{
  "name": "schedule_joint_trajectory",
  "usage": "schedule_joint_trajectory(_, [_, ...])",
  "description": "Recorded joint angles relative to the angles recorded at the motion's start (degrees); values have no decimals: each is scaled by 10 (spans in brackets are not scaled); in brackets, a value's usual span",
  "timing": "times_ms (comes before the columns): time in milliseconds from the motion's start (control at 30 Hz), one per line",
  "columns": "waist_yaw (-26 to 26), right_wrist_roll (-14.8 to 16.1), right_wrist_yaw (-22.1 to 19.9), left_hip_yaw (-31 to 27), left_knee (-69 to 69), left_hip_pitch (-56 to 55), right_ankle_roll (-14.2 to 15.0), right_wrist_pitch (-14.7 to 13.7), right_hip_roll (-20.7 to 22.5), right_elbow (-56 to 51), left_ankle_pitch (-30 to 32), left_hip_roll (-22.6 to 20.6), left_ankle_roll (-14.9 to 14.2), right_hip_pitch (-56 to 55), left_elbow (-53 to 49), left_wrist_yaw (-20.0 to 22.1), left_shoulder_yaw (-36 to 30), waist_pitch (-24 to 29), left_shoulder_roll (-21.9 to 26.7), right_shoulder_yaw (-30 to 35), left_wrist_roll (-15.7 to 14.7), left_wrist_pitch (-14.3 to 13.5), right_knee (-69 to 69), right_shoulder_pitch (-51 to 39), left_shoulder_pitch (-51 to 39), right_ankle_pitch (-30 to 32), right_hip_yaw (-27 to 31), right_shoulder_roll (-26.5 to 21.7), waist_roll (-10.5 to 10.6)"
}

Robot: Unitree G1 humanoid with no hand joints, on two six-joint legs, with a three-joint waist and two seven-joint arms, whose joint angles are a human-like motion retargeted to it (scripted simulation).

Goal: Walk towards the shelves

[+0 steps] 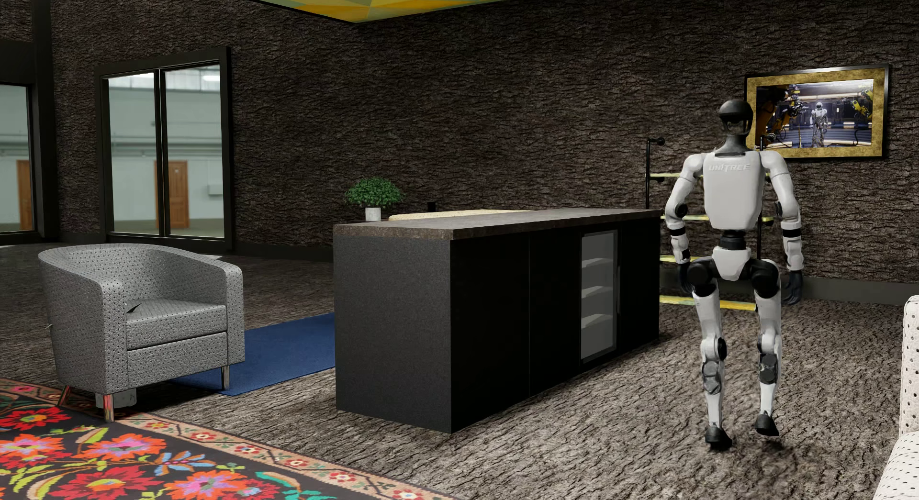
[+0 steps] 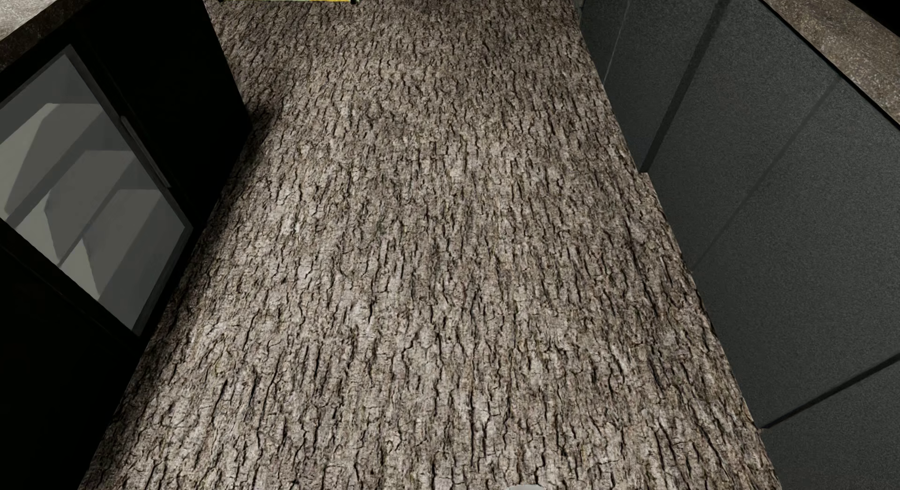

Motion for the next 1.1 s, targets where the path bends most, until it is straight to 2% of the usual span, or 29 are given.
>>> schedule_joint_trajectory(67, [-54,0,0,0,-49,92,0,0,-17,-8,-96,19,0,-48,-48,0,34,-9,0,-10,0,0,-207,12,-49,30,0,-3,12])
schedule_joint_trajectory(100, [-73,0,0,0,-56,120,0,0,-29,-12,-127,23,0,-58,-76,0,43,-18,6,-15,0,0,-322,15,-72,35,0,0,7])
schedule_joint_trajectory(133, [-81,0,0,0,-62,153,0,0,-40,-17,-153,37,0,-76,-96,0,50,-27,9,-16,0,0,-363,23,-92,37,0,-2,10])
schedule_joint_trajectory(167, [-97,0,0,0,-58,184,0,0,-52,-13,-161,52,0,-98,-109,0,63,-31,11,-22,0,0,-356,26,-100,15,0,1,5])
schedule_joint_trajectory(200, [-111,0,0,0,-46,223,0,0,-46,-7,-151,72,0,-102,-130,0,79,-27,11,-25,0,0,-302,30,-90,12,0,2,9])
schedule_joint_trajectory(233, [-117,0,0,0,-6,224,0,0,-41,15,-110,82,0,-136,-123,0,90,-42,3,-21,0,0,-238,27,-83,63,0,2,17])
schedule_joint_trajectory(267, [-117,0,0,0,60,220,0,0,-10,46,-9,107,0,-146,-90,0,90,-52,-15,-17,0,0,-169,26,-68,82,0,4,45])
schedule_joint_trajectory(300, [-103,0,0,0,153,204,0,0,10,72,121,112,0,-114,-63,0,79,-45,-23,-8,0,0,-128,17,-49,57,0,4,50])
schedule_joint_trajectory(333, [-96,0,0,0,294,139,0,0,32,93,193,118,0,-86,-27,0,44,-44,-24,-14,0,0,-112,4,-47,24,0,10,53])
schedule_joint_trajectory(400, [-47,0,0,0,489,9,0,0,49,69,135,100,0,28,29,0,-29,-36,-23,-8,0,0,-169,-10,-43,3,0,13,39])
schedule_joint_trajectory(433, [-12,0,0,0,515,-52,0,0,52,59,114,83,0,82,54,0,-28,-32,-27,-10,0,0,-202,-20,-25,4,0,16,25])
schedule_joint_trajectory(467, [28,0,0,0,478,-99,0,0,50,26,130,69,0,147,76,0,-54,-27,-24,-14,0,0,-242,-24,-7,6,0,12,12])
schedule_joint_trajectory(500, [59,0,0,0,396,-150,0,0,45,-2,178,59,0,190,90,0,-61,-26,-20,-18,0,0,-266,-34,14,8,0,10,0])
schedule_joint_trajectory(567, [114,0,0,0,154,-219,0,0,34,-60,284,63,0,271,99,0,-62,-23,-12,-35,0,0,-308,-60,55,8,0,0,-9])
schedule_joint_trajectory(600, [133,0,0,0,26,-235,0,0,35,-79,187,69,0,298,103,0,-63,-28,-10,-37,0,0,-323,-79,69,-1,0,-6,-8])
schedule_joint_trajectory(633, [142,0,0,0,-31,-240,0,0,39,-102,-32,82,0,335,99,0,-73,-29,-8,-46,0,0,-333,-96,85,-6,0,-13,0])
schedule_joint_trajectory(667, [168,0,0,0,-23,-266,0,0,16,-116,-156,96,0,328,124,0,-69,-50,-15,-61,0,0,-311,-104,91,-15,0,-16,-5])
schedule_joint_trajectory(700, [185,0,0,0,-32,-288,0,0,8,-120,-145,105,0,350,139,0,-65,-47,-20,-81,0,0,-304,-105,98,-2,0,-11,-4])
schedule_joint_trajectory(733, [196,0,0,0,0,-311,0,0,-10,-118,6,103,0,370,154,0,-55,-47,-26,-99,0,0,-282,-98,107,31,0,-6,-9])
schedule_joint_trajectory(767, [187,0,0,0,22,-331,0,0,-37,-109,162,77,0,354,159,0,-65,-60,-28,-106,0,0,-228,-92,110,100,0,2,-28])
schedule_joint_trajectory(800, [158,0,0,0,90,-335,0,0,-52,-84,222,38,0,341,165,0,-87,-57,-27,-104,0,0,-133,-74,109,199,0,11,-42])
schedule_joint_trajectory(833, [143,0,0,0,116,-308,0,0,-61,-60,213,23,0,291,170,0,-79,-50,-27,-104,0,0,-21,-65,95,265,0,20,-52])
schedule_joint_trajectory(867, [133,0,0,0,124,-273,0,0,-63,-37,206,-7,0,222,163,0,-68,-38,-29,-73,0,0,105,-66,79,218,0,21,-54])
schedule_joint_trajectory(900, [114,0,0,0,91,-203,0,0,-56,-14,172,-14,0,165,151,0,-61,-21,-28,-48,0,0,183,-70,56,126,0,22,-50])
schedule_joint_trajectory(933, [82,0,0,0,61,-142,0,0,-42,5,126,-18,0,110,147,0,-51,-26,-30,-32,0,0,208,-57,33,59,0,23,-38])
schedule_joint_trajectory(967, [40,0,0,0,33,-76,0,0,-25,9,88,-10,0,77,101,0,-14,-16,-25,-22,0,0,189,-40,27,22,0,20,-24])
schedule_joint_trajectory(1000, [1,0,0,0,0,-20,0,0,-15,9,48,2,0,34,51,0,-15,-15,-12,-17,0,0,132,-23,12,6,0,15,-9])
schedule_joint_trajectory(1067, [-51,0,0,0,-43,73,0,0,-12,15,-41,27,0,-10,-15,0,9,-16,1,-13,0,0,-75,6,-32,20,0,7,7])
schedule_joint_trajectory(1100, [-68,0,0,0,-52,100,0,0,-13,13,-71,34,0,-22,-35,0,37,-24,2,-11,0,0,-204,19,-56,-13,0,7,10])
